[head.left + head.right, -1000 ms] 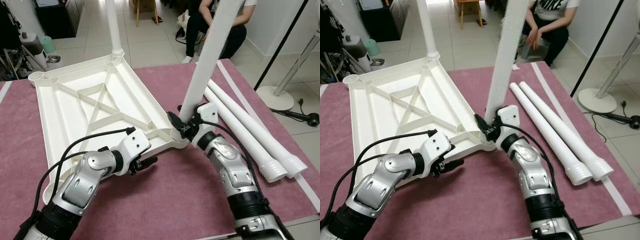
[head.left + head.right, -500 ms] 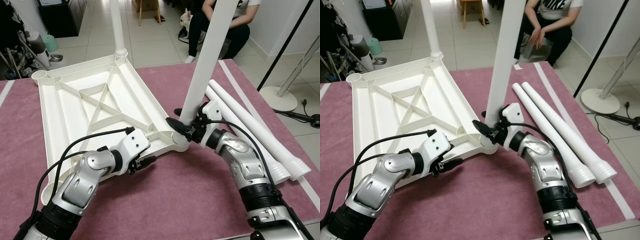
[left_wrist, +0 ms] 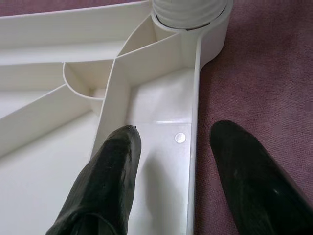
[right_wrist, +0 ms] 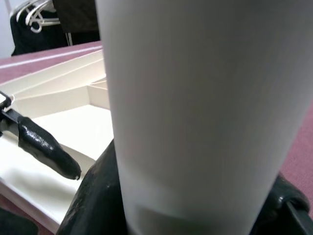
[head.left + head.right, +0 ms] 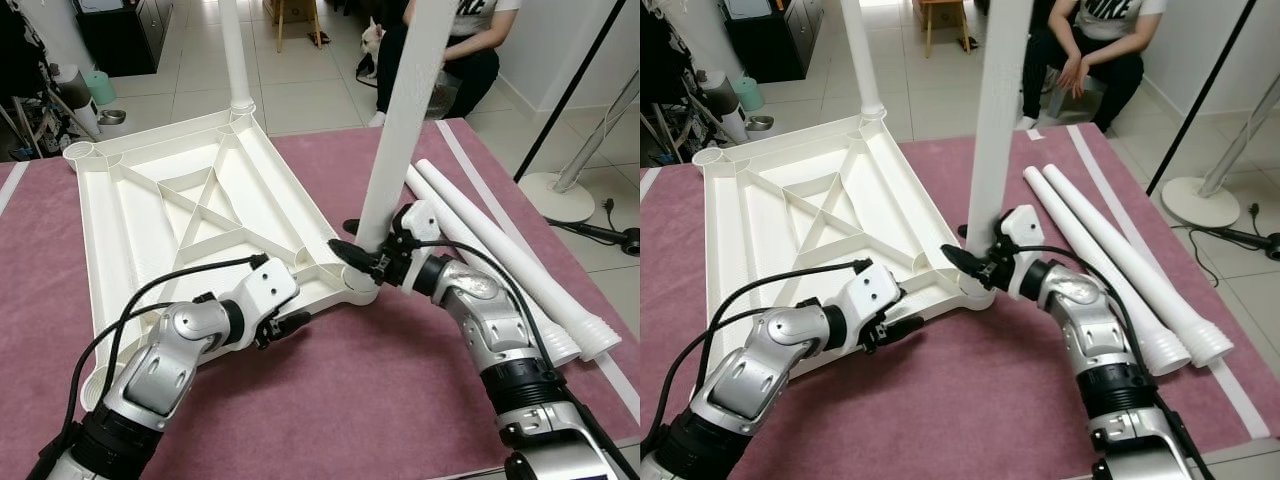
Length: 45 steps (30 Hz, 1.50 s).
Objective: Building children table
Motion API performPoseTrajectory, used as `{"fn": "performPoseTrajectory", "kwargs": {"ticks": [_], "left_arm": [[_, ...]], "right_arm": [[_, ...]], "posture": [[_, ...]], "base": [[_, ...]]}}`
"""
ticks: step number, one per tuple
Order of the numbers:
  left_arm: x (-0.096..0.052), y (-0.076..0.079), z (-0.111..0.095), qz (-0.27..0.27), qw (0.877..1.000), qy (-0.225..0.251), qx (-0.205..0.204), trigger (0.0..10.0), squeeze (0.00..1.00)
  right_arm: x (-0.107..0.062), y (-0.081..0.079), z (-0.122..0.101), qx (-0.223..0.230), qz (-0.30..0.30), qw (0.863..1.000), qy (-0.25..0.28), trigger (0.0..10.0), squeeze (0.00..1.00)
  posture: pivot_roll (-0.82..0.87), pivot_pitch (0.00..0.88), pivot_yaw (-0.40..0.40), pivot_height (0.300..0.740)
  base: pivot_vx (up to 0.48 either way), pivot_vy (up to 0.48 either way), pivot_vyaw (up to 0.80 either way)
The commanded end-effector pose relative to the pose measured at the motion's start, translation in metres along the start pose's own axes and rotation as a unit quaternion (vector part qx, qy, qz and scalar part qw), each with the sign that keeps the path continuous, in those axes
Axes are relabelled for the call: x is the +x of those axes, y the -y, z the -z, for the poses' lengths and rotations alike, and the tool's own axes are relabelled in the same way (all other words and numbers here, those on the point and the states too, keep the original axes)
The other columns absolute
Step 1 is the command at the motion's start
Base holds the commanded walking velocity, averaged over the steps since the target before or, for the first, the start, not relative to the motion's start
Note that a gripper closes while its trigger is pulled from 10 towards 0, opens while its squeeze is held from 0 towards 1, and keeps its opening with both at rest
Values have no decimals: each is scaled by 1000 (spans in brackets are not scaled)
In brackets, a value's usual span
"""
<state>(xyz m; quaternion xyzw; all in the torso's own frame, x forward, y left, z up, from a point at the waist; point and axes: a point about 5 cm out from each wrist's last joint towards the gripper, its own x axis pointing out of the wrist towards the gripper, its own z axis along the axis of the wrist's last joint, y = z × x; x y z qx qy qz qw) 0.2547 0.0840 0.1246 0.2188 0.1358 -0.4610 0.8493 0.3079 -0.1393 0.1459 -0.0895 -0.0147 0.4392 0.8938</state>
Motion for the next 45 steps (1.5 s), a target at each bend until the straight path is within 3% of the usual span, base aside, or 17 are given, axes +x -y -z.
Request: {"fn": "performPoseTrajectory", "kwargs": {"ticks": [1,15,24,26,31,40,45], "left_arm": [[-2,-7,2,-46,999,-7,-5,10000,0],[-2,-8,3,-47,999,-7,-6,10000,0],[-1,-9,1,-45,999,-6,-4,10000,0],[-1,-8,1,-45,999,-6,-4,10000,0],[-1,-8,1,-45,999,-6,-4,10000,0],[-1,-8,2,-45,999,-6,-5,10000,0],[0,-8,2,-43,999,-7,-4,10000,0]], "right_arm": [[0,-13,21,8,-24,999,-48,10000,0],[-5,-21,35,53,60,996,-28,10000,0],[-3,-15,37,39,98,994,-40,10000,0],[-1,-8,39,32,145,988,-53,10000,0],[0,-3,41,35,190,979,-58,10000,0],[5,-10,41,54,229,970,-53,10000,0],[4,-6,44,105,330,938,-32,10000,0]], "posture": [[19,0,87,740],[13,0,99,740],[10,0,101,740],[9,0,98,740],[11,0,96,740],[4,0,97,740],[-1,0,101,740]], "base": [[0,0,0],[0,0,0],[0,0,0],[0,0,0],[0,0,0],[0,0,0],[0,0,0]]}}
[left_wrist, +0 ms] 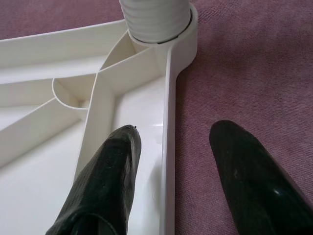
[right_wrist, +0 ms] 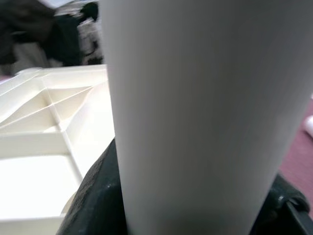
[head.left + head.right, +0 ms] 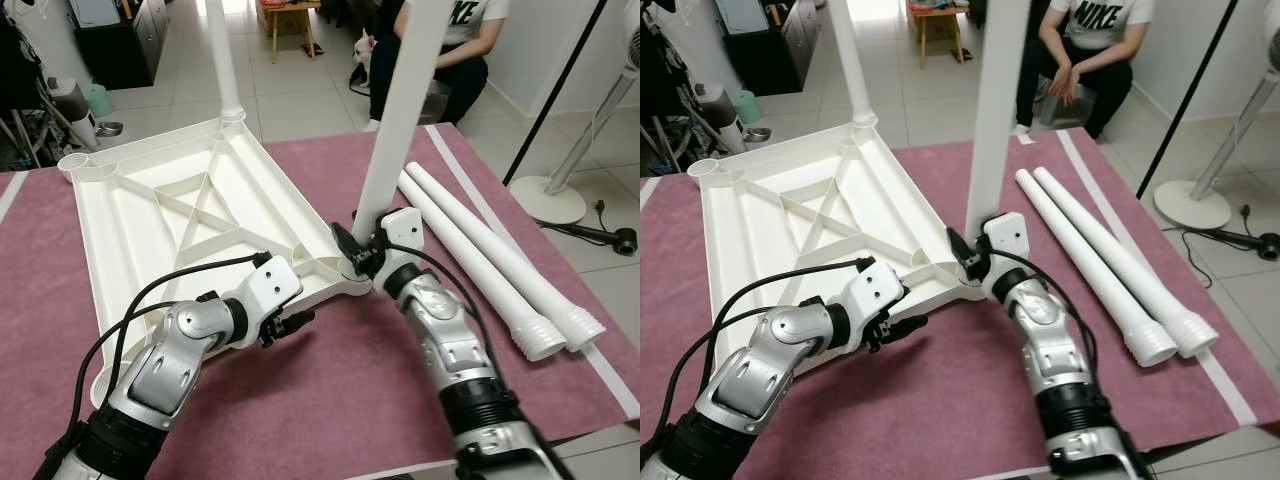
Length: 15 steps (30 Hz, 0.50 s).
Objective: Building children table
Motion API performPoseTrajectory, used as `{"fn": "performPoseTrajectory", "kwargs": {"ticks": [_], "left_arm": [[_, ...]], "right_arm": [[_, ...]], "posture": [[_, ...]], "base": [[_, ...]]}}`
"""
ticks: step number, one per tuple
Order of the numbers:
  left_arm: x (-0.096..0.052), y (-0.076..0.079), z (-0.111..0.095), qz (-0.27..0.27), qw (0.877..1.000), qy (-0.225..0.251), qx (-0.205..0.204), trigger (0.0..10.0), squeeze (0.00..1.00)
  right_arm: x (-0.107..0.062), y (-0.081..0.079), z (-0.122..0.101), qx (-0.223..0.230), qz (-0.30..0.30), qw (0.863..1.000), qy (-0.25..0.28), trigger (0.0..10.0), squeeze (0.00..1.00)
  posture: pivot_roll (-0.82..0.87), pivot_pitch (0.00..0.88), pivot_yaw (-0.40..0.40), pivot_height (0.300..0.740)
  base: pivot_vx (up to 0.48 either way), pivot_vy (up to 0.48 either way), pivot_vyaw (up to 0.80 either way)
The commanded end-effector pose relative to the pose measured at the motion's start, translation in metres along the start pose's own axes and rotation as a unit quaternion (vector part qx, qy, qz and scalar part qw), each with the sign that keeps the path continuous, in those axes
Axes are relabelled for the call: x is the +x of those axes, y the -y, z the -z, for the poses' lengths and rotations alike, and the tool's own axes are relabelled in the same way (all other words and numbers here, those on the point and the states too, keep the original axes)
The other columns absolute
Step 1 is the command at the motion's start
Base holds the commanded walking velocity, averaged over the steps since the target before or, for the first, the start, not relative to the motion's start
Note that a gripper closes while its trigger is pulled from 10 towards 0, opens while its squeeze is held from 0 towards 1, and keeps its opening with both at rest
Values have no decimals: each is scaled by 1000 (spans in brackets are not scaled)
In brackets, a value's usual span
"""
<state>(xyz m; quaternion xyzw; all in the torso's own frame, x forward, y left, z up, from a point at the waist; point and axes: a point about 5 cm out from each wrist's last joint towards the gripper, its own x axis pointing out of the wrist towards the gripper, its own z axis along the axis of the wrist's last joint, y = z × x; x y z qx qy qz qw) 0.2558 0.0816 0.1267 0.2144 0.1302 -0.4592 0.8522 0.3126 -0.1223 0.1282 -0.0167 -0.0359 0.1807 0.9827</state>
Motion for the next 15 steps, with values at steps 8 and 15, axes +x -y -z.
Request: {"fn": "performPoseTrajectory", "kwargs": {"ticks": [8,15], "left_arm": [[-1,-8,4,-39,999,-14,-1,10000,0],[0,-8,3,-41,999,-12,-1,10000,0]], "right_arm": [[-6,16,21,14,106,993,-47,10000,0],[-7,13,29,-28,124,989,-79,10000,0]], "posture": [[-1,0,102,740],[1,0,99,740]], "base": [[0,0,0],[0,0,0]]}}
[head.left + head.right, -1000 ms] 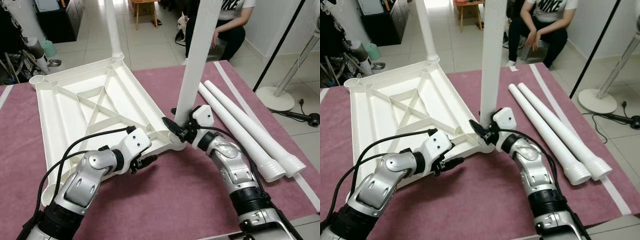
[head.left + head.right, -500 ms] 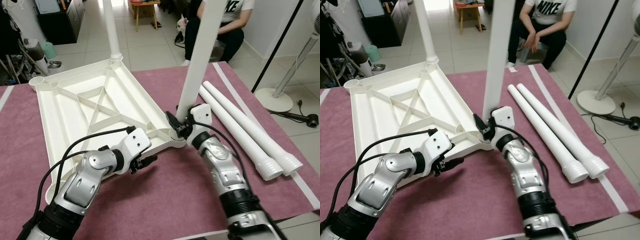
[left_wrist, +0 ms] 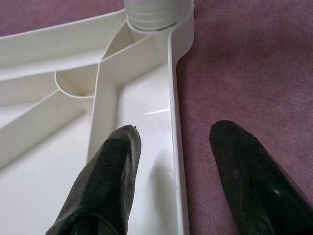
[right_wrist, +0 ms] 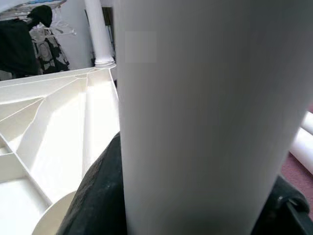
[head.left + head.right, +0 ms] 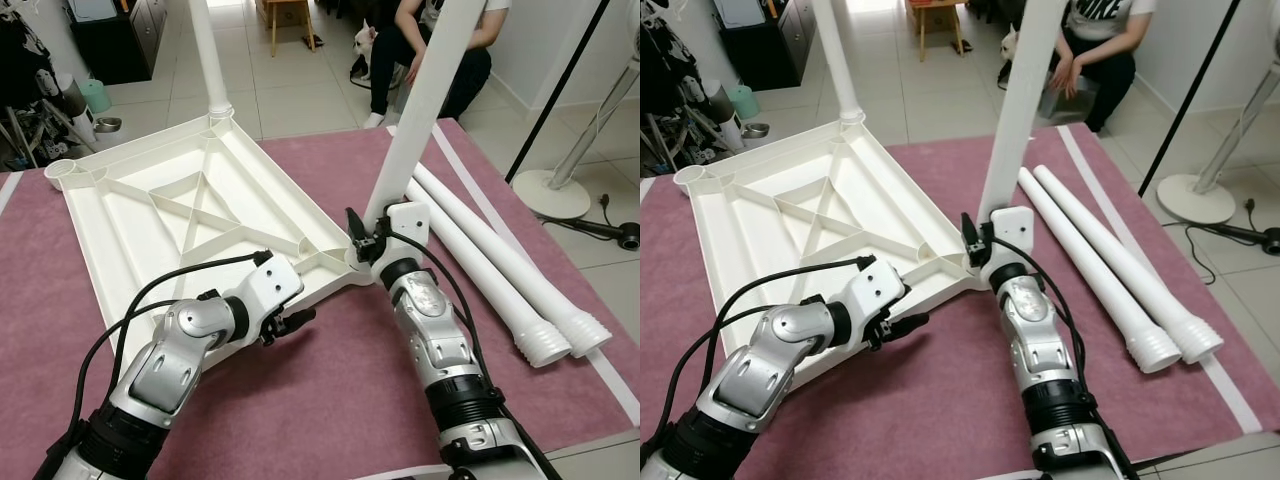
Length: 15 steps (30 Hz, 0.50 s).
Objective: Building children table
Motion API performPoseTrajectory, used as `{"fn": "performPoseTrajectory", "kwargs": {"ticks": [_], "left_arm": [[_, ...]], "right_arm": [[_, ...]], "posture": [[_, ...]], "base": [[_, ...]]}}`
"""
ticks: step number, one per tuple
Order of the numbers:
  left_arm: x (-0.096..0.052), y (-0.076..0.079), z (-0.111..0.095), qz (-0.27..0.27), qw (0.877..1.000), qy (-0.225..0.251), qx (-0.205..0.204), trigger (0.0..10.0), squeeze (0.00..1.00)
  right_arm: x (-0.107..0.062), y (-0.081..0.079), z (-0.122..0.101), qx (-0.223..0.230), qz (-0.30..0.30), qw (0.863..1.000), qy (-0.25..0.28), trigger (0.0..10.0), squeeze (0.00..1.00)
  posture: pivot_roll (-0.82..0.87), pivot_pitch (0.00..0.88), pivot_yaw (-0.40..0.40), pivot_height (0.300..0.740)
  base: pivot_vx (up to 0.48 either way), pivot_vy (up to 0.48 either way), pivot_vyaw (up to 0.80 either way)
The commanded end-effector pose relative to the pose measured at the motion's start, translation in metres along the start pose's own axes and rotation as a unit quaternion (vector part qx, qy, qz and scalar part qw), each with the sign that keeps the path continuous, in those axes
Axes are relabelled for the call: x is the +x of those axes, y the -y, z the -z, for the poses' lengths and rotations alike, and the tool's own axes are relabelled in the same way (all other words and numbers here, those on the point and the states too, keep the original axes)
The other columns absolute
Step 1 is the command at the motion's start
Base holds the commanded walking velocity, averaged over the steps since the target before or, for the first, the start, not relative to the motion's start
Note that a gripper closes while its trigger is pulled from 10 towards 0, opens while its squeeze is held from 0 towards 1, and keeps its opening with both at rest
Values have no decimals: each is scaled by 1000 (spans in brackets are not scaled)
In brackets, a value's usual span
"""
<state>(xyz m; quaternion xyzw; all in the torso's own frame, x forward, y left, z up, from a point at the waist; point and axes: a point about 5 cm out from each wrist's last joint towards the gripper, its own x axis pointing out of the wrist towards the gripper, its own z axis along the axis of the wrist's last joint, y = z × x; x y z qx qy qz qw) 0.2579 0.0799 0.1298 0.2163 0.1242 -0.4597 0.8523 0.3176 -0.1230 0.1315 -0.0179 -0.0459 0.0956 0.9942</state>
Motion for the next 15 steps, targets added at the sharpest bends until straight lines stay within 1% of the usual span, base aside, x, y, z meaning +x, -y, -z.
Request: {"fn": "performPoseTrajectory", "kwargs": {"ticks": [1,2,3,4,9,10,12,13,15], "left_arm": [[-1,-6,6,-40,999,-16,-5,10000,0],[-1,-7,4,-43,999,-11,-5,10000,0],[-1,-7,4,-43,999,-11,-5,10000,0],[-1,-8,3,-46,999,-7,-4,10000,0],[-1,-10,1,-49,999,-4,-2,10000,0],[-1,-11,-1,-52,999,-1,-1,10000,0],[-1,-11,-1,-52,999,-1,-1,10000,0],[-1,-13,-2,-56,998,1,-1,10000,0],[-1,-13,-2,-56,998,1,-1,10000,0]], "right_arm": [[-10,12,32,-30,38,995,-85,10000,0],[-9,9,32,-22,34,996,-84,10000,0],[-9,9,32,-22,34,996,-84,10000,0],[-8,5,29,-24,22,996,-79,10000,0],[-7,5,27,-27,23,996,-77,10000,0],[-5,6,26,-43,31,996,-77,10000,0],[-5,6,26,-43,31,996,-77,10000,0],[-5,7,28,-57,52,994,-82,10000,0],[-5,7,28,-57,52,994,-82,10000,0]], "posture": [[1,0,99,740],[2,0,99,740],[2,0,99,740],[0,0,100,740],[-1,0,100,740],[0,0,100,740],[0,0,100,740],[-2,0,100,740],[-2,0,100,740]], "base": [[0,0,0],[0,0,0],[0,0,0],[0,0,0],[0,0,0],[0,0,0],[0,0,0],[0,0,0],[0,0,0]]}}
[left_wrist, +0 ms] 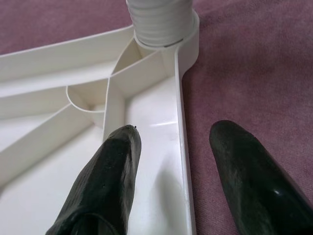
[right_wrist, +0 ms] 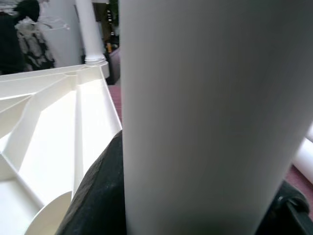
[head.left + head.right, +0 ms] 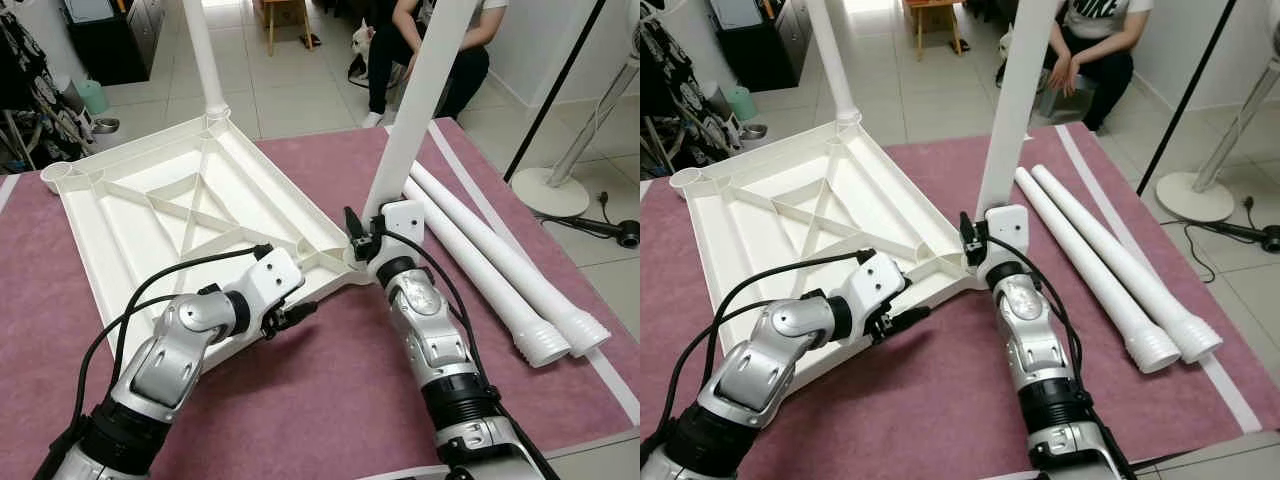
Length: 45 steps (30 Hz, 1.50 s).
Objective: Building children table
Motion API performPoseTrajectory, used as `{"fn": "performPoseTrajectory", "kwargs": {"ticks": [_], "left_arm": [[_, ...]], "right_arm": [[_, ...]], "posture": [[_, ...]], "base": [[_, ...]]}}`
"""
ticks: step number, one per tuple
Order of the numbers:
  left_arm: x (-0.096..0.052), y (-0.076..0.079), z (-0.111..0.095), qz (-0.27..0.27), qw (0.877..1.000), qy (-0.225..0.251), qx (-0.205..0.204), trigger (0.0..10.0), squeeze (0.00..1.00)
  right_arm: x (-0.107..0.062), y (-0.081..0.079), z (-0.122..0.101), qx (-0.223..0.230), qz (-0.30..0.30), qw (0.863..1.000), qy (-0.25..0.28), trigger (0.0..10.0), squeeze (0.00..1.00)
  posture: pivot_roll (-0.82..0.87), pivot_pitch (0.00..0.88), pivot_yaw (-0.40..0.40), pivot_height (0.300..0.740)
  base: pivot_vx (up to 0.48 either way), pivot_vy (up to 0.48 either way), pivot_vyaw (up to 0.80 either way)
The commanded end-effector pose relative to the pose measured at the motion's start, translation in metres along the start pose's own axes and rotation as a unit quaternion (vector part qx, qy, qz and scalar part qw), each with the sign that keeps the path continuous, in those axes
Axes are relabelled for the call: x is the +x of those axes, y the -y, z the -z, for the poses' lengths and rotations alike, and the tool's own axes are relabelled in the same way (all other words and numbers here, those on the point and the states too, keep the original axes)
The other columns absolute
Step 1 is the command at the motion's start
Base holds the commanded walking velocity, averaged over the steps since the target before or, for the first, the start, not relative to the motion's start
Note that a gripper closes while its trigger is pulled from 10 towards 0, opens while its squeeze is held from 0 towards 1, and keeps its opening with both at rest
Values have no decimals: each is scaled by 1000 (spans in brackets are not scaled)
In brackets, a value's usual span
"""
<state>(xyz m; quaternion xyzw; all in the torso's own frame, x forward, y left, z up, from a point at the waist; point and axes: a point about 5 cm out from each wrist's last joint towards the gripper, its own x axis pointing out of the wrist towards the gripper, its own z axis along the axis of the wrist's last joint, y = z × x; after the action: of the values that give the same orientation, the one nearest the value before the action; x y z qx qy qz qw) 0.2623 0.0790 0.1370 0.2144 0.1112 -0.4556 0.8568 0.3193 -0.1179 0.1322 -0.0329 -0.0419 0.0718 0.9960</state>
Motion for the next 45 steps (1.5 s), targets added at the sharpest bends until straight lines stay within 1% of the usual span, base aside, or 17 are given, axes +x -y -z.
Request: {"fn": "performPoseTrajectory", "kwargs": {"ticks": [1,2,3,4,6,7,9,11,17,22,28,30,37,39,40,43,45], "left_arm": [[-2,-9,3,-53,999,-8,-3,10000,0],[-2,-15,-6,-72,997,19,-6,10000,0],[-2,-15,-6,-72,997,19,-6,10000,0],[-2,-17,-11,-82,996,37,-8,10000,0],[-4,-21,-27,-94,991,90,-14,10000,0],[-4,-21,-27,-94,991,90,-14,10000,0],[-6,-21,-40,-92,987,128,-21,10000,0],[-7,-21,-44,-90,986,140,-27,10000,0],[-6,-20,-50,-89,984,150,-29,10000,0],[-5,-24,-56,-95,981,162,-43,10000,0],[-5,-25,-53,-96,982,159,-44,10000,0],[-4,-25,-52,-95,982,157,-45,10000,0],[-2,-25,-52,-94,983,153,-44,10000,0],[-3,-25,-50,-94,983,150,-43,10000,0],[-3,-25,-50,-94,983,150,-43,10000,0],[-3,-25,-49,-94,984,148,-43,10000,0],[-4,-25,-49,-94,984,148,-43,10000,0]], "right_arm": [[-8,10,32,-48,50,994,-86,10000,0],[-11,4,38,-52,64,992,-98,10000,0],[-11,4,38,-52,64,992,-98,10000,0],[-12,1,40,-54,62,991,-102,10000,0],[-13,-3,42,-57,57,992,-100,10000,0],[-13,-3,42,-57,57,992,-100,10000,0],[-13,-1,42,-64,69,991,-100,10000,0],[-13,-1,42,-61,69,991,-98,10000,0],[-14,-3,39,-51,70,993,-86,10000,0],[-23,1,34,-40,100,993,-44,10000,0],[-30,8,35,-24,128,991,-31,10000,0],[-32,14,39,1,146,988,-43,10000,0],[-29,20,41,14,168,984,-59,10000,0],[-28,24,41,36,191,979,-65,10000,0],[-28,24,41,36,191,979,-65,10000,0],[-30,28,47,14,222,970,-100,10000,0],[-30,29,49,8,230,967,-109,10000,0]], "posture": [[0,0,100,740],[2,0,98,740],[2,0,98,740],[2,0,98,740],[2,0,97,740],[2,0,97,740],[1,0,96,740],[1,0,96,740],[0,0,96,740],[1,0,94,740],[-4,0,98,740],[-8,0,104,740],[-10,0,108,740],[-11,0,107,740],[-11,0,107,740],[-9,0,106,740],[-9,0,106,740]], "base": [[0,0,0],[0,0,0],[0,0,0],[0,0,0],[0,0,0],[0,0,0],[0,0,0],[0,0,0],[0,0,0],[0,0,0],[0,0,0],[0,0,0],[0,0,0],[0,0,0],[0,0,0],[0,0,0],[0,0,0]]}}
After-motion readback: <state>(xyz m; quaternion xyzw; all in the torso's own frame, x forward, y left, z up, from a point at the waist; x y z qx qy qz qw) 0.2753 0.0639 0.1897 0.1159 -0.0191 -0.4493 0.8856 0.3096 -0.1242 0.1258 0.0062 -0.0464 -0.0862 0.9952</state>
